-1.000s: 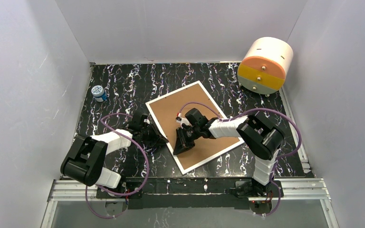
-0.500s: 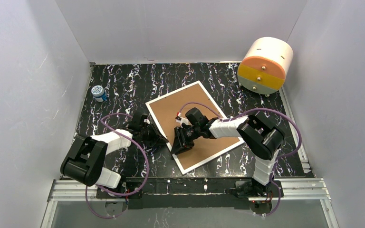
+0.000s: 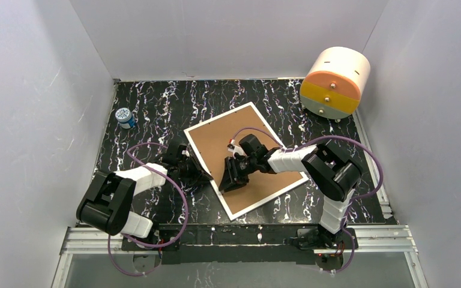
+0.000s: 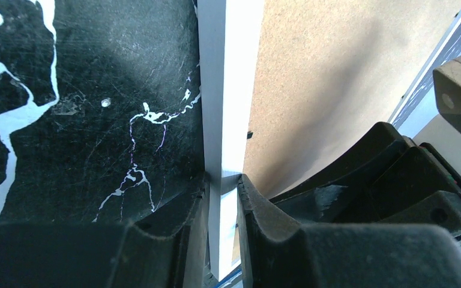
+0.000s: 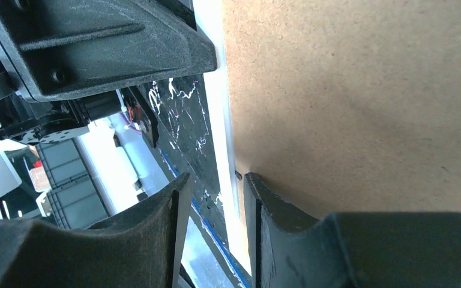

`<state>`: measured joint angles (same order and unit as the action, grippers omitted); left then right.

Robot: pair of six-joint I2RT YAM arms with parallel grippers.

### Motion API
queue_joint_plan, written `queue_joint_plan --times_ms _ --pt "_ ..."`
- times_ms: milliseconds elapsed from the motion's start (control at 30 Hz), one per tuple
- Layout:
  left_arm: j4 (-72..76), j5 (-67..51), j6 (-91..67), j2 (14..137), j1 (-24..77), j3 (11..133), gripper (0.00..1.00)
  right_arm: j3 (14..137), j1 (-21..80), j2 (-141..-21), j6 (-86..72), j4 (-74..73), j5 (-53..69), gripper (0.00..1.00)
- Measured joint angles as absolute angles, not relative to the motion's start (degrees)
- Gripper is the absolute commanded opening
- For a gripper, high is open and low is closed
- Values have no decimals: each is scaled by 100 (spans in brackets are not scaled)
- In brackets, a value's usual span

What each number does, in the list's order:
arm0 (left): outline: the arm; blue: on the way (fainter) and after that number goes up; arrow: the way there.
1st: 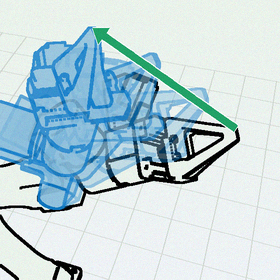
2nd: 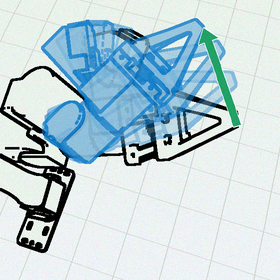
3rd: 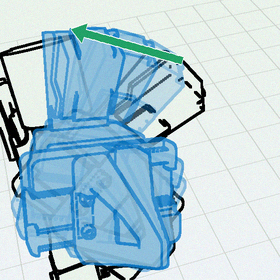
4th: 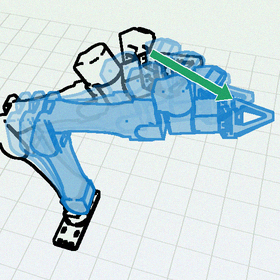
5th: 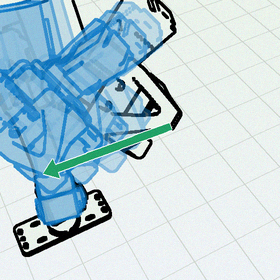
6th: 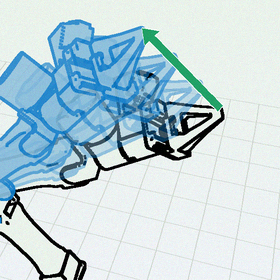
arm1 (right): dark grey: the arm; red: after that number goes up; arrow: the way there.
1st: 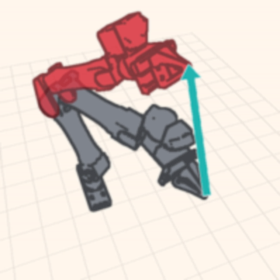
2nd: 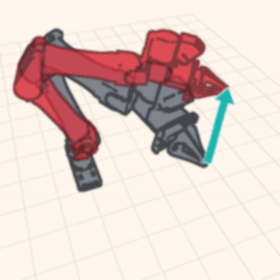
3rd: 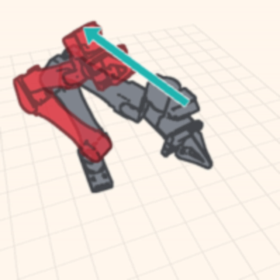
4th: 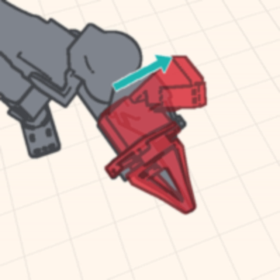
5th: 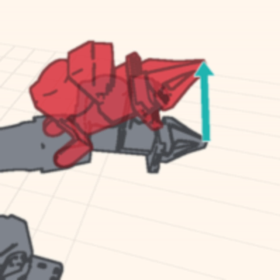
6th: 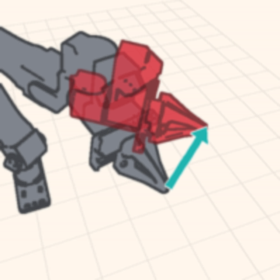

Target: Put the photo into the frame

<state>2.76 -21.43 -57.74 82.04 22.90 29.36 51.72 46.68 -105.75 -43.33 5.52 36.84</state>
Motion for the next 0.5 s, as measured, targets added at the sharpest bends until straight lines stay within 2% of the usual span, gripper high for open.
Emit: queue_joint_plan --times_ms 267,500 --pt "268 -2121 -5765 8206 2300 2947 16 5109 4598 -10479 -4324 537 3581 49" --pt "89 -2078 -5631 8285 2322 3124 30 4993 4211 -9885 -3992 -104 2792 50"
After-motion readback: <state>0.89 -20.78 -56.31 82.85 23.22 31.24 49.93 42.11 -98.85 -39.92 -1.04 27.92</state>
